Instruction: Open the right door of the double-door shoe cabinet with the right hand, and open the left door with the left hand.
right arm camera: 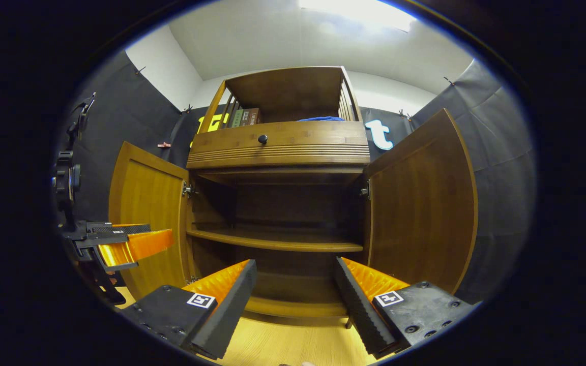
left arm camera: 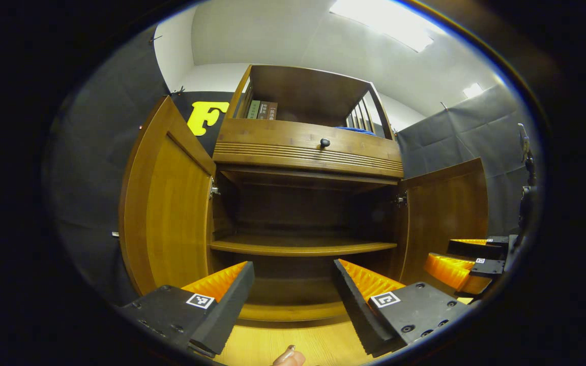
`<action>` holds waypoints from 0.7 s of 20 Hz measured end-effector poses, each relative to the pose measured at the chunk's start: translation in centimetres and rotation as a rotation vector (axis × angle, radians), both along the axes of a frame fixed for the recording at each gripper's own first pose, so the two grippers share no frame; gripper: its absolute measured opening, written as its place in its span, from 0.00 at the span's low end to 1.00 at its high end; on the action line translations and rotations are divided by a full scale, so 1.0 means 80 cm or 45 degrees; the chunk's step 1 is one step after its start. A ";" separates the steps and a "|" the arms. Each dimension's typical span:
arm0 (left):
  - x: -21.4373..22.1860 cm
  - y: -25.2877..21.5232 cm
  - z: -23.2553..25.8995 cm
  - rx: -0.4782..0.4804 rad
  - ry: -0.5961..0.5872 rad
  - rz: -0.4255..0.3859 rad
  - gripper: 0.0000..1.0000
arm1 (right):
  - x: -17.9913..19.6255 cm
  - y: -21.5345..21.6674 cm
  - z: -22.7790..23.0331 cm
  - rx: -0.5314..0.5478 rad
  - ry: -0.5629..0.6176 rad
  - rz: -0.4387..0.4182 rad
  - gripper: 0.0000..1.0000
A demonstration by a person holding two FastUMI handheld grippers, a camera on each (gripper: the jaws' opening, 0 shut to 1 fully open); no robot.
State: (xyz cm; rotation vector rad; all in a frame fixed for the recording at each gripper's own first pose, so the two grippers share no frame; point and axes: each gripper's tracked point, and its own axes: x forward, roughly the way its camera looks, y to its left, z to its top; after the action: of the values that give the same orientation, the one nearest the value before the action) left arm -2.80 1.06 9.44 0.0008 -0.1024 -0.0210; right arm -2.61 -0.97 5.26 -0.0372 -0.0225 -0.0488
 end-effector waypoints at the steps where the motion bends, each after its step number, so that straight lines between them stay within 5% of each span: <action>1: 0.001 0.000 -0.001 0.000 -0.001 -0.001 0.96 | 0.001 0.001 0.000 0.000 -0.001 0.000 0.98; 14: 0.001 0.005 0.001 -0.013 -0.005 0.014 0.96 | 0.002 -0.003 0.004 0.006 -0.021 -0.003 0.98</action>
State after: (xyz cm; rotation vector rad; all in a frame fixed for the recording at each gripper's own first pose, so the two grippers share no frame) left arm -2.70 1.42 9.48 -0.0088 -0.1061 -0.0097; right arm -2.44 -1.20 5.57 -0.0321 -0.0387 -0.0515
